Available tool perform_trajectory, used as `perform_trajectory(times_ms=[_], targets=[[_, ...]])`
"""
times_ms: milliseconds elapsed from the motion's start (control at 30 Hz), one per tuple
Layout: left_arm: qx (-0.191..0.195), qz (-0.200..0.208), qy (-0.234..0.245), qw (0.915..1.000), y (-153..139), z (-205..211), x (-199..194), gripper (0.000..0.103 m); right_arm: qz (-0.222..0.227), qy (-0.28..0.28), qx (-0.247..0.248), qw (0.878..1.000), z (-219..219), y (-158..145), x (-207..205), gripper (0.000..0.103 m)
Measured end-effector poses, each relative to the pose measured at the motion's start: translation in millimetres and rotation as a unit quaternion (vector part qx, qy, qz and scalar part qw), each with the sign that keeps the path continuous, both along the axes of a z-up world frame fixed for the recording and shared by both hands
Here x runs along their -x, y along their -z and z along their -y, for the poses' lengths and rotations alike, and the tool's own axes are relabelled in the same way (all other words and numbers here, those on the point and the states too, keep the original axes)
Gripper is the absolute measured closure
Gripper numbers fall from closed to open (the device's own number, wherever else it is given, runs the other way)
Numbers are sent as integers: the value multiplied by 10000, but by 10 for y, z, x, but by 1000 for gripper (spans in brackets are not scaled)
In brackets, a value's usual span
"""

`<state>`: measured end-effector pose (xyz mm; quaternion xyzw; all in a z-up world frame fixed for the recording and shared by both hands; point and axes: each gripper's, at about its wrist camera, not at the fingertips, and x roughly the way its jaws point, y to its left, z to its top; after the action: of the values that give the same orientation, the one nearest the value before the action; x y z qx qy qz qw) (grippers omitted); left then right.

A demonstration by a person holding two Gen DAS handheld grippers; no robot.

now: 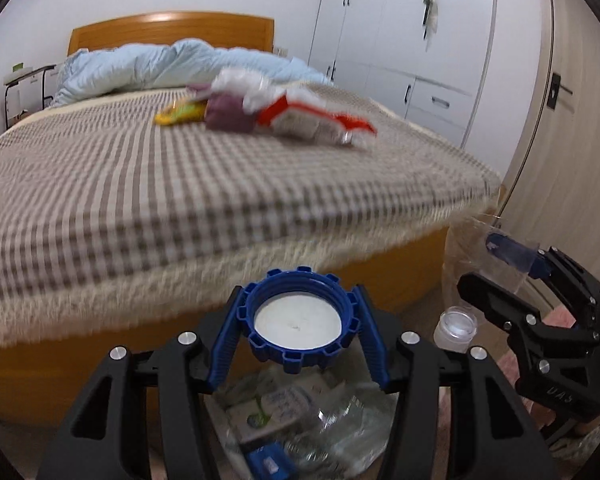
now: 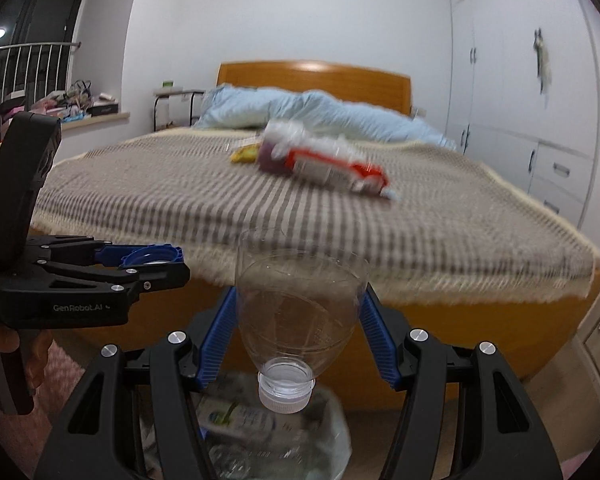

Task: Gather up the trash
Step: 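Carry the blue cap and cut bottle from the bed toward the bin, then lower the cut bottle into the bin while the left tool drops the blue cap in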

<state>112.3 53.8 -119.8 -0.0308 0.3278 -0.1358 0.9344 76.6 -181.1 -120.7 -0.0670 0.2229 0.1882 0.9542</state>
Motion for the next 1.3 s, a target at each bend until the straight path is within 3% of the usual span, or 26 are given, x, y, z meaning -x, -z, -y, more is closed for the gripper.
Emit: perform_trajectory(times_ms=[200, 333, 733, 933, 1133, 1300], targets=[[-174, -432, 85, 9989, 395, -97, 91, 52, -371, -149, 284, 9988, -132, 343, 64, 44], [-95, -812, 59, 9966, 632, -169, 67, 52, -708, -313, 652, 9949, -278, 685, 10, 44], [-98, -1557, 99, 9877, 1163, -167, -134, 52, -1818, -849, 802, 9764, -651, 1484, -147, 44], [-216, -1986, 134, 9798, 1422, -115, -246, 52, -1944, -910, 969, 9719, -754, 1665, -193, 44], [-322, -2167, 144, 9756, 1554, -101, -274, 52, -2048, -1029, 1037, 9678, -859, 1759, -182, 44], [-185, -2247, 9, 9743, 1546, -163, -329, 51, -2123, -934, 949, 9681, -799, 1753, -224, 44]])
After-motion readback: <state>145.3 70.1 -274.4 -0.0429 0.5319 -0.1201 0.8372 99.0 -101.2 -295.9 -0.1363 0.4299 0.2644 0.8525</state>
